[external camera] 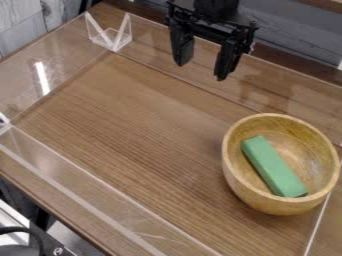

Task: Remove the green block from inside the brown bowl and put it on the table

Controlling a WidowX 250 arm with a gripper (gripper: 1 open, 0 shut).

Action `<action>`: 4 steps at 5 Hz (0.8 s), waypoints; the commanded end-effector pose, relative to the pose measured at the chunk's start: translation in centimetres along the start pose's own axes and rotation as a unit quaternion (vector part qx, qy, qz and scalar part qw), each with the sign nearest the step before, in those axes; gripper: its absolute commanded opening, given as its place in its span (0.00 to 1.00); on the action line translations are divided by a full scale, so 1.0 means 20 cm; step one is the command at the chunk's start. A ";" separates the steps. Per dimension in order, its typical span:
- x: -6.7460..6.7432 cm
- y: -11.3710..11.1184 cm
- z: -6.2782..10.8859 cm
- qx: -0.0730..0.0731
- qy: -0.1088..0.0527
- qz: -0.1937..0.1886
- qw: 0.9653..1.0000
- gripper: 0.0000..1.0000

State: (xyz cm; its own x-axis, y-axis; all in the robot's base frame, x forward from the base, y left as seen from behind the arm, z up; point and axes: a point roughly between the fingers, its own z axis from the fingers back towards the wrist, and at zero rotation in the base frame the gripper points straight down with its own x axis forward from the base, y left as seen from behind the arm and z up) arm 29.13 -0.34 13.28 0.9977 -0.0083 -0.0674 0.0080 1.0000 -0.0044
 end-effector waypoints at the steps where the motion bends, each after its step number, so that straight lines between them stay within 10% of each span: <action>1: -0.04 -0.12 -0.03 -0.019 0.003 0.064 0.998 1.00; 4: -0.15 -0.55 -0.12 -0.070 -0.018 0.240 0.968 1.00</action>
State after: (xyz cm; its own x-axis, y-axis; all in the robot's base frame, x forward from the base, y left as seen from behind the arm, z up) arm 25.49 -10.96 9.54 0.8807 0.4635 -0.0979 -0.4709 0.8791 -0.0745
